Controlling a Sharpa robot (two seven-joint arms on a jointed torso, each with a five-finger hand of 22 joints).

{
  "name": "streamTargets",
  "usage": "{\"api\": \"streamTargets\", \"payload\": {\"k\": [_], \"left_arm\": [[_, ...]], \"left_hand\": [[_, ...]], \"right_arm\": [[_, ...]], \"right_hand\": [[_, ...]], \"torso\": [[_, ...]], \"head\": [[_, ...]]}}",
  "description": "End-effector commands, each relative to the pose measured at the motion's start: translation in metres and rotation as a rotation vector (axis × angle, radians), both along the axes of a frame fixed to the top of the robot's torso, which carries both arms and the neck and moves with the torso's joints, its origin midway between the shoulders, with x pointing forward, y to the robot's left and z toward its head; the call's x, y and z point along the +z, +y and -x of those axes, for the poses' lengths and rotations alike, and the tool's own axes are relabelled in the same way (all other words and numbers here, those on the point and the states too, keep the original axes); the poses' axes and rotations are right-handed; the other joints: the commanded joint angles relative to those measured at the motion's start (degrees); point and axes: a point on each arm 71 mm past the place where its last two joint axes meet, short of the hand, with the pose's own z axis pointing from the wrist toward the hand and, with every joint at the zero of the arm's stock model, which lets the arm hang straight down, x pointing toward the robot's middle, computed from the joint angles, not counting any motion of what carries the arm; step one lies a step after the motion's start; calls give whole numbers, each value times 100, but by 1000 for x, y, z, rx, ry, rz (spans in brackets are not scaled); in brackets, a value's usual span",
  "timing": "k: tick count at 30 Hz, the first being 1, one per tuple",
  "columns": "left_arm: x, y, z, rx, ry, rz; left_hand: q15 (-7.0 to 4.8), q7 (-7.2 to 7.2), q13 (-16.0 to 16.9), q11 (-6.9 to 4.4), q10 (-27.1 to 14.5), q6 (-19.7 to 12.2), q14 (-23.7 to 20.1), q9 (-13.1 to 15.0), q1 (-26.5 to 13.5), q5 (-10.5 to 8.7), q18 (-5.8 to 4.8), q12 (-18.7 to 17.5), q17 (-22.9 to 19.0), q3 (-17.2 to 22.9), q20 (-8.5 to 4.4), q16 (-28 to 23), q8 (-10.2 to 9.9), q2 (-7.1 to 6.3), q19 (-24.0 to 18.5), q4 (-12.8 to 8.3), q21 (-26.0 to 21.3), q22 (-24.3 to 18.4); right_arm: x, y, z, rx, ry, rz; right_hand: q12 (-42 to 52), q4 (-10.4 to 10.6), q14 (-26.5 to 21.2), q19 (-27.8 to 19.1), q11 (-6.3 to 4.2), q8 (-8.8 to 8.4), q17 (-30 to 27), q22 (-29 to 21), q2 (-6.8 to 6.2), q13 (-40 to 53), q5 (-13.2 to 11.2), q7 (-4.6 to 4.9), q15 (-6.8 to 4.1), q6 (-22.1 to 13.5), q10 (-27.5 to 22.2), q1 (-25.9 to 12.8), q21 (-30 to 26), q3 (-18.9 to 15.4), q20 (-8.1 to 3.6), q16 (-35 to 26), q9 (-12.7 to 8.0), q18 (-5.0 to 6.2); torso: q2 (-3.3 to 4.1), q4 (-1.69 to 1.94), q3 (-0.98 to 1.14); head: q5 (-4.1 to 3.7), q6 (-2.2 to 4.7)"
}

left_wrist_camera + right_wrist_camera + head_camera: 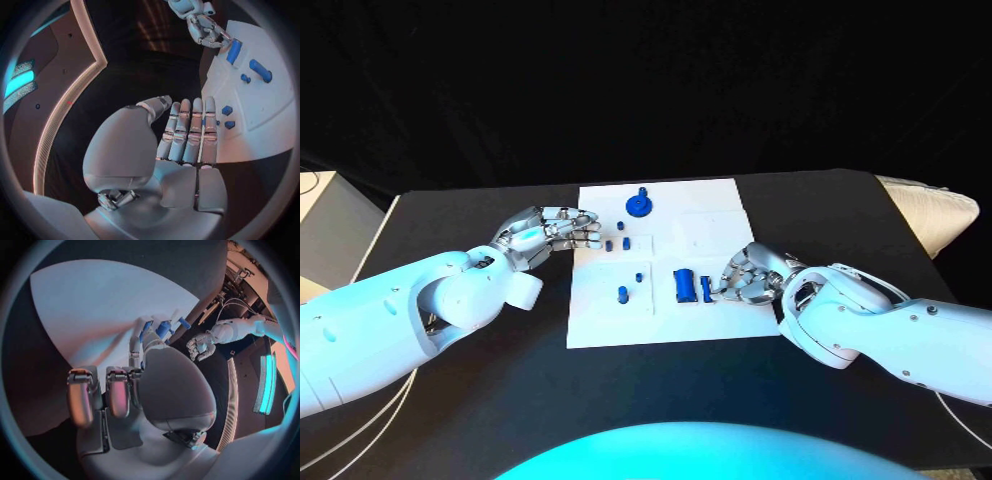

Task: Assemble the parts on the task board

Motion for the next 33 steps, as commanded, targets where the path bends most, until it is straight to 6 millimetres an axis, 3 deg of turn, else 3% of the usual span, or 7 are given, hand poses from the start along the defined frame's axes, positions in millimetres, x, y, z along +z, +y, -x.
{"api": "streamTargets", "payload": {"k": [1, 10, 16, 20, 24, 29, 33], "left_arm": [[1, -3, 1, -16, -4, 17], [1, -2, -1, -7, -10, 18], [-2, 1, -5, 34, -19, 14], [-5, 5, -9, 73, -28, 7], [-8, 12, -15, 139, -42, -4], [-12, 20, -25, 236, -70, -25], [-15, 25, -32, 292, -107, -50]], "left_hand": [[-3, 2, 4, 3, -26, -21, 57, -7, 14, 39, 63, 2, 20, -10, -4, -34, -20, 38, 43, 36, -43, -24], [-3, 2, 4, 3, -26, -21, 57, -7, 14, 39, 63, 2, 20, -10, -4, -34, -20, 38, 43, 36, -43, -24], [-3, 5, 4, 3, -27, -22, 58, -7, 15, 38, 63, 2, 24, -13, -4, -40, -20, 33, 47, 36, -49, -29], [-2, 12, 3, 8, -34, -27, 56, -8, 16, 36, 63, -1, 26, -16, -4, -46, -23, 24, 51, 35, -54, -34], [8, 18, -1, 20, -69, -58, 42, -17, 16, 28, 59, -9, 34, -23, 1, -71, -41, 0, 49, 37, -80, -52], [104, 20, -16, 88, -381, -269, -193, -83, 9, 3, 25, -14, 13, -43, 95, -293, -186, -89, -134, 81, -346, -220], [283, -113, -22, 274, -757, -508, -583, -211, 17, -16, 5, -7, -133, -183, 262, -584, -372, -158, -451, 128, -772, -515]], "right_arm": [[0, 0, 0, -2, -11, 5], [6, -4, -4, -14, -74, -188], [8, -15, -17, -50, -105, -423], [10, -27, -30, -101, -109, -542], [10, -40, -48, -170, -115, -633], [9, -54, -72, -225, -141, -689], [8, -59, -86, -235, -163, -704]], "right_hand": [[12, -2, 597, 569, -37, 28, 1509, 1485, 27, 1507, 31, 3, -30, 25, 608, -11, 2, 24, -33, 37, 8, -22], [12, -3, 597, 492, 26, -68, 1509, 1399, -9, 1507, 342, 89, 8, -212, 608, -40, -334, 86, -19, 37, -44, 41], [-267, -26, 477, 187, 181, -273, 1059, 1075, 14, 1402, 469, 258, 139, -518, 478, 80, -1555, 210, 97, -208, -136, 259], [-1650, -30, 79, -389, 281, -346, -112, 388, 16, 820, 506, 377, 226, -759, -240, 221, -3674, 350, 194, -1052, -150, 589], [-3784, -25, -511, -1140, 356, -342, -1690, -1013, -36, -409, 501, 454, 296, -941, -1336, 322, -6814, 533, 271, -2600, -130, 989], [-6046, -15, -1373, -1488, 482, -464, -3226, -2028, -125, -2254, 497, 588, 447, -1155, -2310, 407, -7919, 968, 430, -4844, -224, 990], [-7598, -46, -1971, -2087, 752, -758, -3823, -3107, -385, -4358, 483, 760, 763, -1187, -2204, 338, -8569, 1620, 766, -6341, -407, 995]], "torso": [[-4, -1, 2], [-30, -14, 2], [-130, -21, -10], [-219, -33, -36], [-347, -55, -55], [-506, -93, -53], [-571, -114, -37]], "head": [[4, 6], [20, 54], [46, 96], [59, 143], [111, 210], [181, 314], [206, 382]]}}
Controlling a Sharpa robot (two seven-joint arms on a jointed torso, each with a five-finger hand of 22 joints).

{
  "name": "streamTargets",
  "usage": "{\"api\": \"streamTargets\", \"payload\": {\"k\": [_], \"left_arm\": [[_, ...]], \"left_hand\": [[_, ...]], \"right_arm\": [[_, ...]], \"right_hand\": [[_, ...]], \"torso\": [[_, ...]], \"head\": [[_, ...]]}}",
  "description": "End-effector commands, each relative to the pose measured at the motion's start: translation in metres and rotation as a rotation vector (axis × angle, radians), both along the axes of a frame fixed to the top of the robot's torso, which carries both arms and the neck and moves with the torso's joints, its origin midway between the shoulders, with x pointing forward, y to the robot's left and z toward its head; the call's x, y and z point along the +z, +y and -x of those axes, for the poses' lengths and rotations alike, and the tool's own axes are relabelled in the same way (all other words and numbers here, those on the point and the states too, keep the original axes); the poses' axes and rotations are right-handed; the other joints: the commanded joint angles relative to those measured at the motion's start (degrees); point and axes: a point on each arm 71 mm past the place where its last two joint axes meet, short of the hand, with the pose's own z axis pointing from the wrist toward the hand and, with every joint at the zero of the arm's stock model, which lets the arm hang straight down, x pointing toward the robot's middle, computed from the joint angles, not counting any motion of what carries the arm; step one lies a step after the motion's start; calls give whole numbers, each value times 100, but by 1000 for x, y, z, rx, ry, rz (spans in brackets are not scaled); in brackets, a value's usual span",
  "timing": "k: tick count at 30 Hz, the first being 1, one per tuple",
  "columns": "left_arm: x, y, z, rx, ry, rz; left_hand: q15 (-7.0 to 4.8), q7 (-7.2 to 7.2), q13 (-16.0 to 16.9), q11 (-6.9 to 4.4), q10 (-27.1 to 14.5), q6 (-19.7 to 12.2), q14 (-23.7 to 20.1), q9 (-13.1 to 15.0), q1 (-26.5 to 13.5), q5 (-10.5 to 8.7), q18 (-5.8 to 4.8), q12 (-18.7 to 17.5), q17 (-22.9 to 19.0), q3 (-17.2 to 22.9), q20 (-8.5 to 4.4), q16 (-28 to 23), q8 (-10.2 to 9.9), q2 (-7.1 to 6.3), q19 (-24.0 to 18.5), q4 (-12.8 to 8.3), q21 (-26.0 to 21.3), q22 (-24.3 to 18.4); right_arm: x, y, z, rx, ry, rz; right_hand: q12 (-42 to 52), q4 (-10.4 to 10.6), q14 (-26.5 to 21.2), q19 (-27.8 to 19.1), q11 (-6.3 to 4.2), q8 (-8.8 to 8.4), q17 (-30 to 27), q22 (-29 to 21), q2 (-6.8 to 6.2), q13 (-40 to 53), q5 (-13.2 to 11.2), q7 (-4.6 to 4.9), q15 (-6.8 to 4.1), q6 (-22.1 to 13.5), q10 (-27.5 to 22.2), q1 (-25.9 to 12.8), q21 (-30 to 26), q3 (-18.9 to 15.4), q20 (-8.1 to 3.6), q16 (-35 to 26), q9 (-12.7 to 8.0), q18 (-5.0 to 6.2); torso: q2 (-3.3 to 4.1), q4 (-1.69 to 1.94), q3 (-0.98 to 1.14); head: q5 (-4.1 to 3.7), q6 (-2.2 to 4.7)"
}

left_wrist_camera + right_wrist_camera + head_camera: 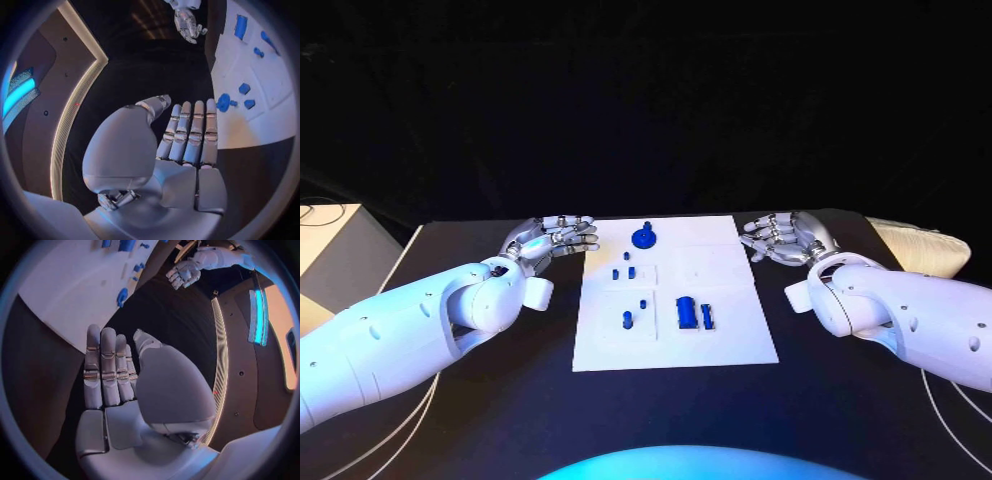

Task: Assemble the parts on the task board

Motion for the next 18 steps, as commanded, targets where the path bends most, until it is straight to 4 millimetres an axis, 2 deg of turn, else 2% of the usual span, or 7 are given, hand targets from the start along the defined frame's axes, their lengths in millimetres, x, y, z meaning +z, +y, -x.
{"api": "streamTargets", "payload": {"k": [1, 9, 10, 11, 12, 13, 18], "left_arm": [[2, 9, -7, 106, -80, -26], [-3, 13, -14, 159, -102, -47], [-6, 11, -12, 113, -48, -36], [-6, 10, -12, 114, -48, -37], [-6, 10, -12, 115, -49, -37], [-5, 8, -12, 118, -51, -39], [2, -4, -11, 137, -64, -49]], "left_hand": [[144, -120, -7, 144, -340, -156, -330, -97, -12, -17, -2, -13, -151, -183, 109, -245, -126, -79, -201, 34, -307, -228], [218, -198, -4, 51, -797, -291, -646, -209, 43, -7, -32, -13, -372, -543, 135, -392, -246, -50, -209, 93, -556, -479], [-899, -1078, -363, -1041, -6001, -5185, -5296, -1530, -2358, -1267, -970, -366, -1668, -2909, -1517, -756, -849, 1057, -4626, -578, -1020, -2238], [-899, -1078, -363, -1041, -6001, -5185, -5296, -1530, -2440, -1267, -970, -366, -1668, -2909, -1517, -756, -849, 1057, -4626, -578, -1020, -2238], [-899, -1078, -363, -1041, -6001, -5185, -5296, -1530, -2610, -1267, -970, -366, -1668, -2909, -1517, -756, -849, 1057, -4626, -578, -1020, -2238], [-899, -1078, -363, -1041, -6001, -5185, -5296, -1530, -2869, -1267, -970, -366, -1668, -2909, -1517, -756, -849, 1057, -4626, -578, -1020, -2238], [-899, -1078, -363, -1041, -6001, -5185, -5296, -1530, -3783, -1267, -970, -366, -1668, -2909, -1517, -756, -849, 1057, -4626, -578, -1020, -2238]], "right_arm": [[1, -2, -9, 11, -31, -104], [0, -2, -18, 27, -45, -109], [-2, -8, -18, -27, -28, -58], [-1, -7, -18, -27, -29, -60], [-1, -6, -17, -28, -30, -65], [0, -4, -16, -30, -32, -77], [6, 11, -10, -42, -43, -155]], "right_hand": [[-579, -24, -242, -365, 175, -178, -345, -613, -183, -967, -34, 156, 162, 29, 110, -48, -90, 319, 169, -729, -96, 60], [-923, -168, -648, -977, 353, -516, -1061, -1975, -276, -2287, -94, 290, 441, 53, 74, -143, -93, 617, 478, -1823, -218, 77], [-1767, -1632, -2416, -6502, -489, -2057, -3855, -4697, 1046, -3696, -899, -875, -190, -5046, -1789, -2564, -447, -1718, -806, -3033, -1832, -976], [-1767, -1632, -2496, -6502, -489, -2057, -3855, -4697, 1046, -3696, -899, -875, -190, -5046, -1865, -2682, -447, -1718, -806, -3033, -1832, -976], [-1767, -1632, -6572, -6502, -489, -2057, -3855, -4697, 1046, -3696, -899, -875, -190, -5046, -2001, -2865, -447, -1718, -806, -3033, -1832, -976], [-1767, -1632, -6572, -6502, -489, -2057, -3855, -4697, 1046, -3696, -899, -875, -190, -5046, -6103, -3134, -447, -1718, -806, -3033, -1832, -976], [-1767, -1632, -6572, -6502, -489, -2057, -3855, -4697, 1046, -3696, -899, -875, -190, -5046, -6103, -4086, -447, -1718, -806, -3033, -1832, -976]], "torso": [[-125, -34, 19], [-161, -18, 64], [-141, -20, 35], [-142, -19, 35], [-143, -17, 33], [-145, -12, 31], [-161, 20, 13]], "head": [[40, 68], [72, 67], [59, 77], [57, 82], [54, 93], [47, 121], [-1, 306]]}}
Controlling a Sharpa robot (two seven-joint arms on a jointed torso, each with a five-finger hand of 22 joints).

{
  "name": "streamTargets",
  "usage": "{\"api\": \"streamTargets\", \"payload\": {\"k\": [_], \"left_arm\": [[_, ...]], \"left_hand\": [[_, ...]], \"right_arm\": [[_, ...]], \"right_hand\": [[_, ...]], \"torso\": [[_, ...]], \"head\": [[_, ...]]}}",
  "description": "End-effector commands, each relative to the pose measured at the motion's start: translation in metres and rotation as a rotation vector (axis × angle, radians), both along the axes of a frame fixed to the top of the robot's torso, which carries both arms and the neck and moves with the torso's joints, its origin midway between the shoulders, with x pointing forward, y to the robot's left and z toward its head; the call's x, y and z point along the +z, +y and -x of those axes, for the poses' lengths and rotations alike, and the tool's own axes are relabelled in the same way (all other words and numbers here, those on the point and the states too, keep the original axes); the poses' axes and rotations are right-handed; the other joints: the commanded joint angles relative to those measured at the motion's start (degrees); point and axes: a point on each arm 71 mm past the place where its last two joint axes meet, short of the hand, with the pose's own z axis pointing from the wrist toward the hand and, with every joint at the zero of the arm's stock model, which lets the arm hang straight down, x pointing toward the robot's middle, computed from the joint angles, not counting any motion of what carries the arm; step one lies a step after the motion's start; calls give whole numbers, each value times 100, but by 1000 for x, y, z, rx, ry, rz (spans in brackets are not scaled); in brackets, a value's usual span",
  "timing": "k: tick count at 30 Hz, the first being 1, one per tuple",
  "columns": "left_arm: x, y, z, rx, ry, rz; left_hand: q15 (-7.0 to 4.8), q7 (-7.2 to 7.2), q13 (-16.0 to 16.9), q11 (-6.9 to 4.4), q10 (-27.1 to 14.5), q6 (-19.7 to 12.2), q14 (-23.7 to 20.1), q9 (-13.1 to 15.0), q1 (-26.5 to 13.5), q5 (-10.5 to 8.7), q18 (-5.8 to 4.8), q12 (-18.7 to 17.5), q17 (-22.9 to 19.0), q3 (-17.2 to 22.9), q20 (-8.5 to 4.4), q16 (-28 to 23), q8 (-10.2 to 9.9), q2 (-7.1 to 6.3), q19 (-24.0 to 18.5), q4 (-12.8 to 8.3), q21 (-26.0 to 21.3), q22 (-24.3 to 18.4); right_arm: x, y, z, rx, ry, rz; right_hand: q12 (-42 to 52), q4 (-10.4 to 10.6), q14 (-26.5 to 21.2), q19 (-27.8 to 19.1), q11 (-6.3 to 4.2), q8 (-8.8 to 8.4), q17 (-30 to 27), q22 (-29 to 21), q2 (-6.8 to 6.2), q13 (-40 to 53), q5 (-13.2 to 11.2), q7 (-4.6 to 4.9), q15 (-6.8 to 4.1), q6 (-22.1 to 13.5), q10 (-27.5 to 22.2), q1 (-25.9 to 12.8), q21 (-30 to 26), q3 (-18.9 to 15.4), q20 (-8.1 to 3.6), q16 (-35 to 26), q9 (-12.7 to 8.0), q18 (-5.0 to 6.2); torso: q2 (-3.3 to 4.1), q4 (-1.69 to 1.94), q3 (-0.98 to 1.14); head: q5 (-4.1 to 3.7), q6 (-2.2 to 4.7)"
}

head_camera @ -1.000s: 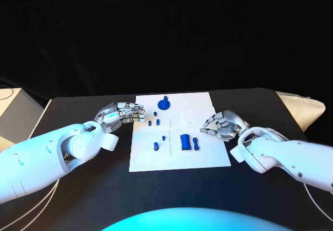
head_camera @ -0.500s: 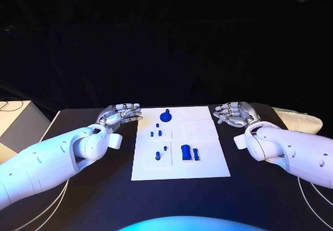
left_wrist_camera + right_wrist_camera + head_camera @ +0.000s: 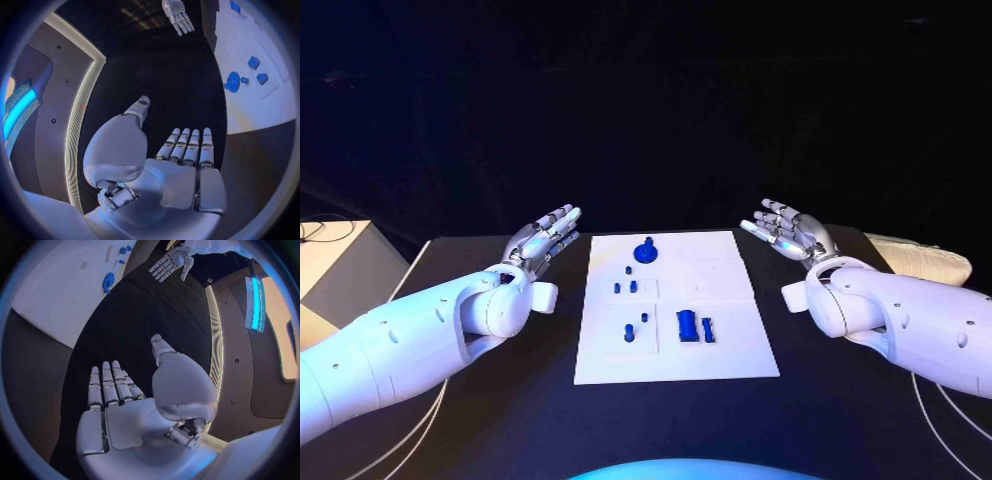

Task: Assemble the parts on the task board

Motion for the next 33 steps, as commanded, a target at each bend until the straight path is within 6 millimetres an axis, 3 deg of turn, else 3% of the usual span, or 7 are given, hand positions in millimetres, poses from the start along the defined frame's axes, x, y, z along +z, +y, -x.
{"api": "streamTargets", "payload": {"k": [1, 2, 4, 9, 12, 15, 33], "left_arm": [[8, -10, 0, 40, -21, -6], [11, -16, 0, 49, -27, -12], [15, -22, 2, 59, -34, -19], [30, -50, 10, 105, -61, -55], [36, -62, 15, 125, -73, -76], [42, -72, 20, 143, -83, -95], [47, -81, 26, 159, -91, -115]], "left_hand": [[-327, -260, -106, -322, -1530, -1439, -1365, -390, -5738, -370, -300, -111, -381, -696, -487, -108, -177, 323, -1298, -196, -134, -518], [-327, -260, -106, -322, -1530, -1439, -1365, -390, -5738, -370, -300, -111, -381, -696, -487, -108, -177, 323, -1298, -196, -134, -518], [-327, -260, -106, -322, -1530, -1439, -1365, -390, -5738, -370, -300, -111, -381, -696, -487, -108, -177, 323, -1298, -196, -134, -518], [-327, -260, -106, -322, -1530, -1439, -1365, -390, -5738, -370, -300, -111, -381, -696, -487, -108, -177, 323, -1298, -196, -134, -518], [-327, -260, -106, -322, -1530, -1439, -1365, -390, -5738, -370, -300, -111, -381, -696, -487, -108, -177, 323, -1298, -196, -134, -518], [-327, -260, -106, -322, -1530, -1439, -1365, -390, -5738, -370, -300, -111, -381, -696, -487, -108, -177, 323, -1298, -196, -134, -518], [-327, -260, -106, -322, -1530, -1439, -1365, -390, -5738, -370, -300, -111, -381, -696, -487, -108, -177, 323, -1298, -196, -134, -518]], "right_arm": [[5, 12, 5, -25, -19, -77], [8, 20, 8, -32, -22, -114], [12, 27, 12, -40, -25, -155], [26, 55, 28, -70, -23, -295], [31, 64, 34, -82, -19, -342], [35, 70, 38, -89, -15, -373], [36, 71, 39, -91, -13, -380]], "right_hand": [[-248, -423, -2308, -1625, -251, -445, -805, -767, 390, -385, -239, -344, -187, -1502, -2703, -1886, -119, -694, -381, -340, -473, -315], [-248, -423, -2308, -1625, -251, -445, -805, -767, 390, -385, -239, -344, -187, -1502, -2703, -5944, -119, -694, -381, -340, -473, -315], [-248, -423, -2308, -1625, -251, -445, -805, -767, 390, -385, -239, -344, -187, -1502, -2703, -5944, -119, -694, -381, -340, -473, -315], [-248, -423, -2308, -1625, -251, -445, -805, -767, 390, -385, -239, -344, -187, -1502, -2703, -5944, -119, -694, -381, -340, -473, -315], [-248, -423, -2308, -1625, -251, -445, -805, -767, 390, -385, -239, -344, -187, -1502, -2703, -5944, -119, -694, -381, -340, -473, -315], [-248, -423, -2308, -1625, -251, -445, -805, -767, 390, -385, -239, -344, -187, -1502, -2703, -5944, -119, -694, -381, -340, -473, -315], [-248, -423, -2308, -1625, -251, -445, -805, -767, 390, -385, -239, -344, -187, -1502, -2703, -5944, -119, -694, -381, -340, -473, -315]], "torso": [[-18, 38, -22], [-26, 54, -30], [-35, 72, -40], [-65, 131, -73], [-75, 151, -84], [-81, 164, -91], [-82, 165, -92]], "head": [[-51, 183], [-74, 274], [-101, 378], [-191, 723], [-222, 840], [-240, 912], [-243, 922]]}}
